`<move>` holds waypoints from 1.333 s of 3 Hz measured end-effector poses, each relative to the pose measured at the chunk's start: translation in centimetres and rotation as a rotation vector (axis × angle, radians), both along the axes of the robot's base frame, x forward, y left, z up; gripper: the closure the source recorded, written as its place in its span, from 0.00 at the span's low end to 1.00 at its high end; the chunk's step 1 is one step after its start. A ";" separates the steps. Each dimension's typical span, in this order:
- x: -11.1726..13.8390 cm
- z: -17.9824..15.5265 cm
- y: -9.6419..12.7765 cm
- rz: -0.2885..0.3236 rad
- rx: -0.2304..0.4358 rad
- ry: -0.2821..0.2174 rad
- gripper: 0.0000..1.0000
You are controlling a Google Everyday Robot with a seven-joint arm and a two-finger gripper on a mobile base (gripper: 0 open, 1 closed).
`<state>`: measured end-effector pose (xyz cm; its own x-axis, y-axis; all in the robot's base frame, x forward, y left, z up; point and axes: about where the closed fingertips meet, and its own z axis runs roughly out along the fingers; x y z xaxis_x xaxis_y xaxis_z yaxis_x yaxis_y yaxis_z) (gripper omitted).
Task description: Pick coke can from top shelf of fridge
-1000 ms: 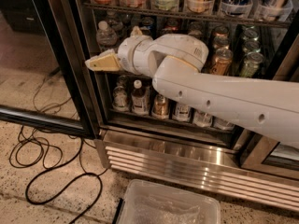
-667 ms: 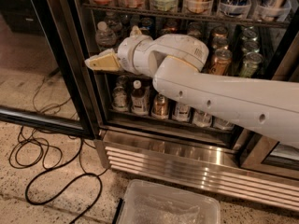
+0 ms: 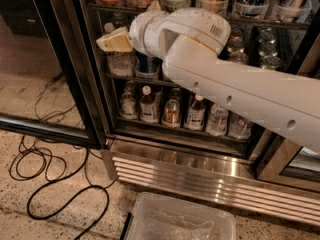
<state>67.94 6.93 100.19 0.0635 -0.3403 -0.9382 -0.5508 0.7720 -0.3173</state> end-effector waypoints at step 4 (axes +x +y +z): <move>0.9 -2.4 3.2 -0.117 0.024 -0.037 0.00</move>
Offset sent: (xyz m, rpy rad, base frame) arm -0.0014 0.0438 -0.0518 -0.0385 -0.1124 -0.1607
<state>68.83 10.08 97.83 0.0591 -0.3245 -0.9440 -0.4444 0.8383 -0.3160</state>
